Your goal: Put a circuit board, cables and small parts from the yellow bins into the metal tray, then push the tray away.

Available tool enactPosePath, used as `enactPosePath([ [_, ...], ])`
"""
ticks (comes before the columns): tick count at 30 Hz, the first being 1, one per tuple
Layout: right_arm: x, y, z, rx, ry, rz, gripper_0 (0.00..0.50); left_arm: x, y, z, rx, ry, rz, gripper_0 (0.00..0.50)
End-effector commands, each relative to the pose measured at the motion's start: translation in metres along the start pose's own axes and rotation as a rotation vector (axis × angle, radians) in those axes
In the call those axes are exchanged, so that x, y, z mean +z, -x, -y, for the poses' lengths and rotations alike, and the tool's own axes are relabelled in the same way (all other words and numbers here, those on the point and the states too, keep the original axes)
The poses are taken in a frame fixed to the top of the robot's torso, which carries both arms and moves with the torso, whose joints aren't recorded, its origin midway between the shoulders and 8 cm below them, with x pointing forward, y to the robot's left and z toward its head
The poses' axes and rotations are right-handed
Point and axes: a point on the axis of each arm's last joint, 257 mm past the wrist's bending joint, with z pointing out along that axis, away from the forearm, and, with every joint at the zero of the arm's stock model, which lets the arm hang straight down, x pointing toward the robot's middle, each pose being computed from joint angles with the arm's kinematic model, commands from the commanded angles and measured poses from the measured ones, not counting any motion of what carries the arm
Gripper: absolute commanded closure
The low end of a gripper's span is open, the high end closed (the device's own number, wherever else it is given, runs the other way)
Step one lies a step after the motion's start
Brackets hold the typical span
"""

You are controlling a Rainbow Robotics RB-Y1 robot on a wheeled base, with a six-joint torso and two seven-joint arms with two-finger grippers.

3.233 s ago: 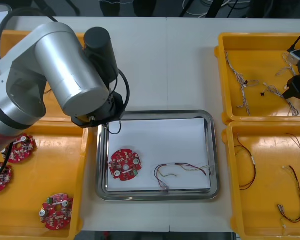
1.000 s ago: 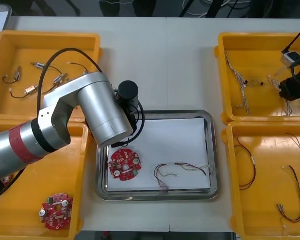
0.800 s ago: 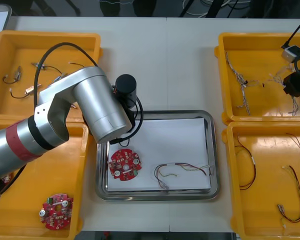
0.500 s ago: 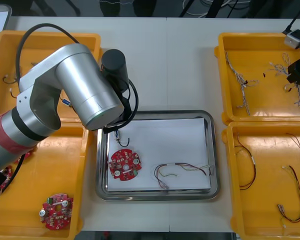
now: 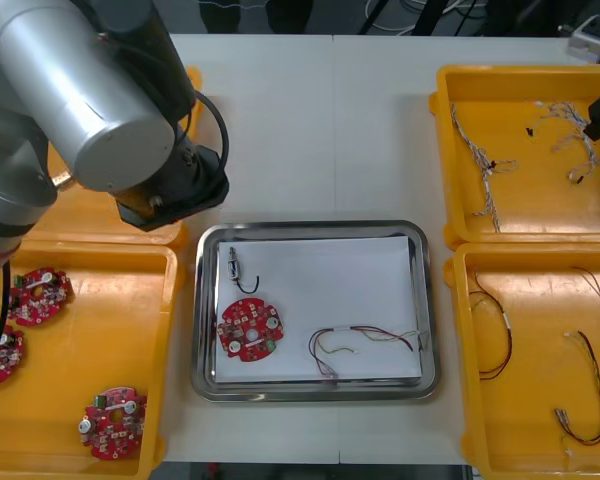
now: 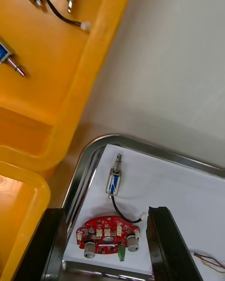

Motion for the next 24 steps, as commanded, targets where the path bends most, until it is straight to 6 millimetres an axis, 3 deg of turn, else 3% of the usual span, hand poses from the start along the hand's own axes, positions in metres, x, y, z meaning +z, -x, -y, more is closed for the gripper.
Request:
enactPosePath([
  [1,-0.021,0.023,-0.011,-0.030,-0.043,0.088,0.500,-0.033,0.042,-0.013,-0.095,-0.016,0.056,0.000],
  [5,-0.027,0.032,-0.030,-0.097,-0.053,0.133,0.500,-0.033,0.058,-0.030,-0.143,0.020,0.055,0.000],
  [10,-0.030,0.041,-0.070,-0.197,-0.002,0.192,0.500,-0.021,0.078,-0.051,-0.228,0.077,0.035,0.000],
  [15,-0.035,0.050,-0.104,-0.306,0.025,0.229,0.500,-0.010,0.099,-0.055,-0.303,0.070,0.038,0.000],
  [20,-0.031,0.059,-0.146,-0.450,0.045,0.220,0.500,0.001,0.123,-0.063,-0.382,0.054,0.049,0.000],
  [24,-0.025,0.062,-0.176,-0.557,0.040,0.197,0.500,0.010,0.131,-0.071,-0.418,0.054,0.045,0.000],
])
